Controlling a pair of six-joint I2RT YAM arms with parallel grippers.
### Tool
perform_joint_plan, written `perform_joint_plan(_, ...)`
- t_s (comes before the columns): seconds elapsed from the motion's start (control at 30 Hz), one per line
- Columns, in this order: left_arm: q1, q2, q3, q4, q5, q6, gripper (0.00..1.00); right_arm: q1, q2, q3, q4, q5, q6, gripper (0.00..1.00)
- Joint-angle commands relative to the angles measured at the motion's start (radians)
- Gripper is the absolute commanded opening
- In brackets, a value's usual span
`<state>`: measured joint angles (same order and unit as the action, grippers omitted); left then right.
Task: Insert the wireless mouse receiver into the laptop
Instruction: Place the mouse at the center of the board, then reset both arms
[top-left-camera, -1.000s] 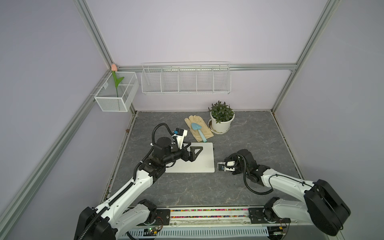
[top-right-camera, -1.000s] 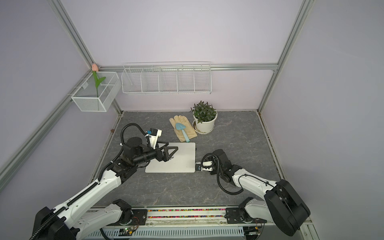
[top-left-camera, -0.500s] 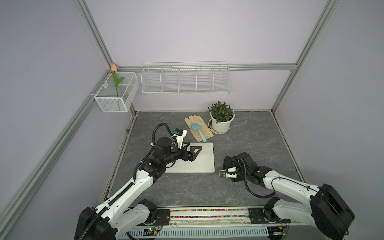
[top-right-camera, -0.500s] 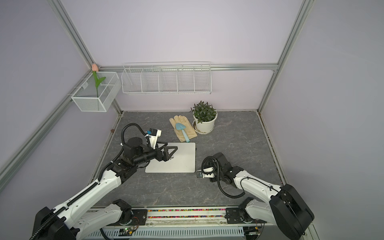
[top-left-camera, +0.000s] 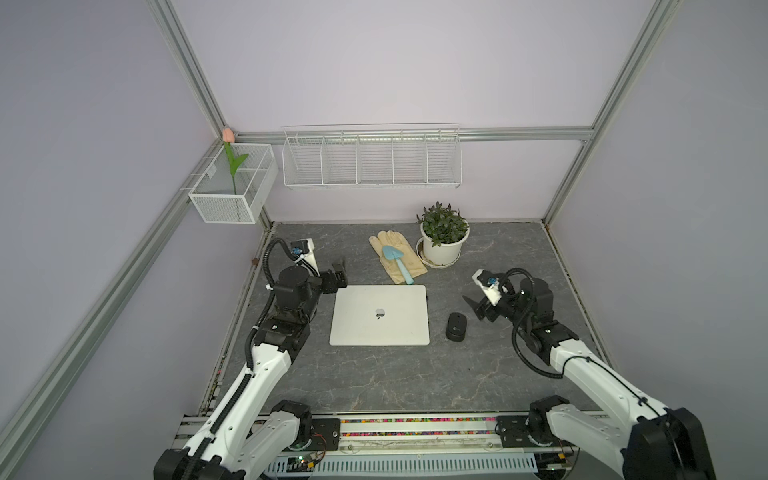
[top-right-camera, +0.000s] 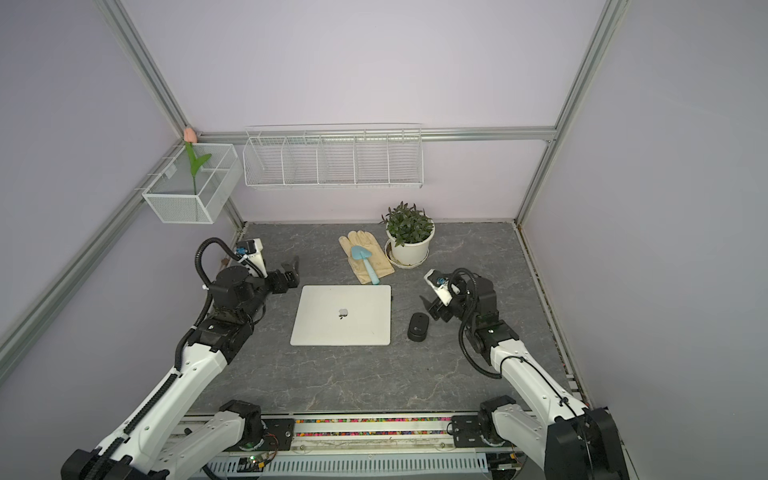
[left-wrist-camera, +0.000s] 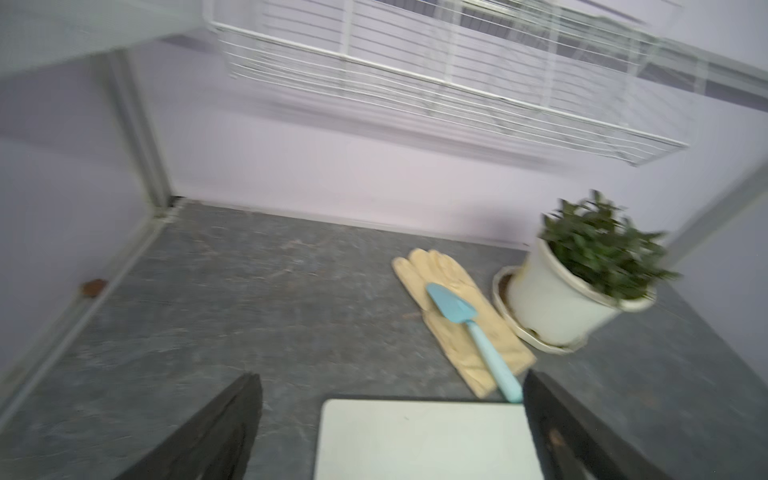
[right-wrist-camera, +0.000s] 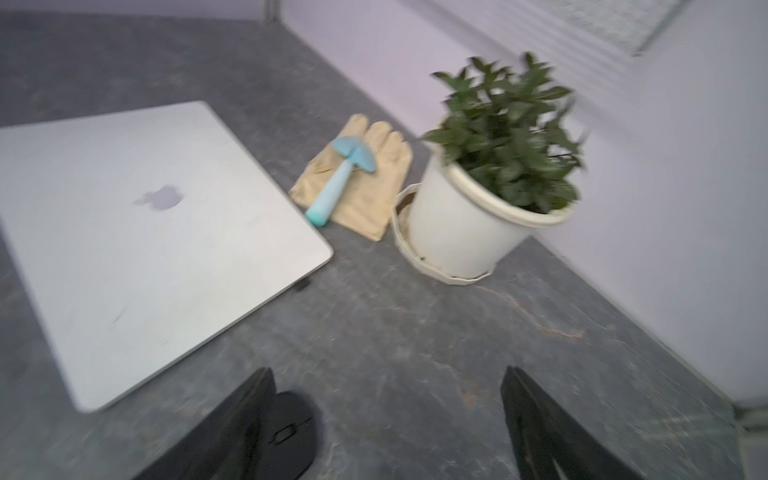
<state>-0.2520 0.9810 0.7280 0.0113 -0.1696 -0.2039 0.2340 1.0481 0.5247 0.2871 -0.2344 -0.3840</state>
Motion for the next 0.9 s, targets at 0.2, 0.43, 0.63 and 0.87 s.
perform_joint_plan(0.2,0.122,0.298,-0.207,0.312,-0.379,0.115,1.00,-0.202,0.163,-0.209,0.478,0.258,0.282,0.88)
perform_joint_plan(0.43,0.158,0.523,-0.179,0.557,-0.185,0.159,1.00,-0.232,0.538,-0.315,0.998,0.211,0.303,0.89)
perform_joint_plan(0.63,0.221,0.513,-0.254,0.670,0.019,0.165,1.00,-0.253,0.518,-0.197,0.744,0.142,0.314,0.95)
perform_joint_plan(0.87,0.220,0.539,-0.295,0.765,0.022,0.176,1.00,-0.277,0.511,-0.172,0.691,0.152,0.343,0.88)
